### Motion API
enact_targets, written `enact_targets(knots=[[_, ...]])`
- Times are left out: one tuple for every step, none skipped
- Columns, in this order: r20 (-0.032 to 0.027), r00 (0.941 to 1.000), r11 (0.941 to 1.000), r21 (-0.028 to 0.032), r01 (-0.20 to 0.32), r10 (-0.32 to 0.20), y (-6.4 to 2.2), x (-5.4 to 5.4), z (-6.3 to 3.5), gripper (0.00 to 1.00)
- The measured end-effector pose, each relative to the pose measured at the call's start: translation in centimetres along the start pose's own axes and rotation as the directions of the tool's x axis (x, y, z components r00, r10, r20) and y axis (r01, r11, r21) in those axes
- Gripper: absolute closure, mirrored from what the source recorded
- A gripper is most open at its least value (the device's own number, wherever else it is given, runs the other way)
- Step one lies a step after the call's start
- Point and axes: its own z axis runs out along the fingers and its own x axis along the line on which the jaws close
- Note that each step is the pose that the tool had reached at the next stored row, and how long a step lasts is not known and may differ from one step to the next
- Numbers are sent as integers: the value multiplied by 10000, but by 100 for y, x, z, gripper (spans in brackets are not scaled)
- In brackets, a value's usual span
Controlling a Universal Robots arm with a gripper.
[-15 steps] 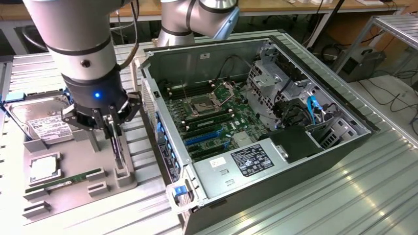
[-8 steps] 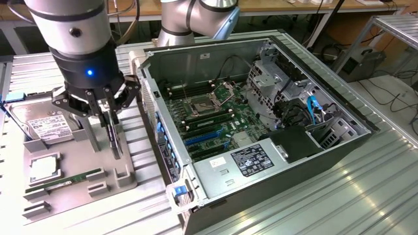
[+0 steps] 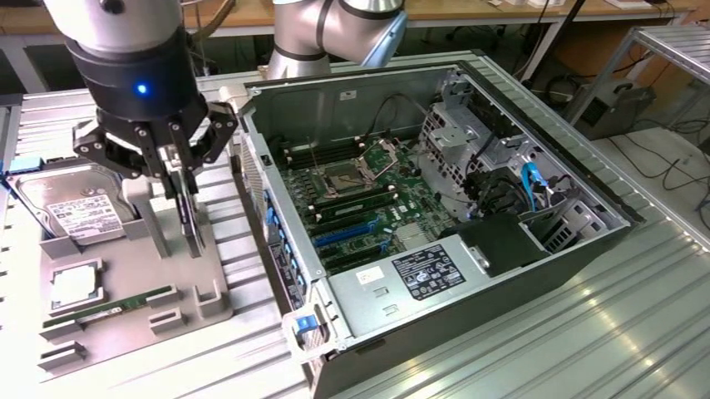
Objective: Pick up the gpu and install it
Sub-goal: 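Pick up the gpu and move the gpu toward the slot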
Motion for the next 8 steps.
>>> enact_targets(knots=[[-1,10000,10000,1,0,0,-4,-6,-44,74],[-1,10000,10000,0,0,0,-9,-14,-92,74],[-1,10000,10000,0,0,0,-13,-24,-137,74],[-2,10000,10000,1,0,0,-18,-34,-182,74],[-1,10000,10000,0,0,0,-22,-43,-223,74],[-1,10000,10000,1,0,0,-29,-65,-306,74],[0,10000,10000,0,0,0,-34,-78,-350,74],[-1,10000,10000,1,0,0,-39,-96,-400,74]])
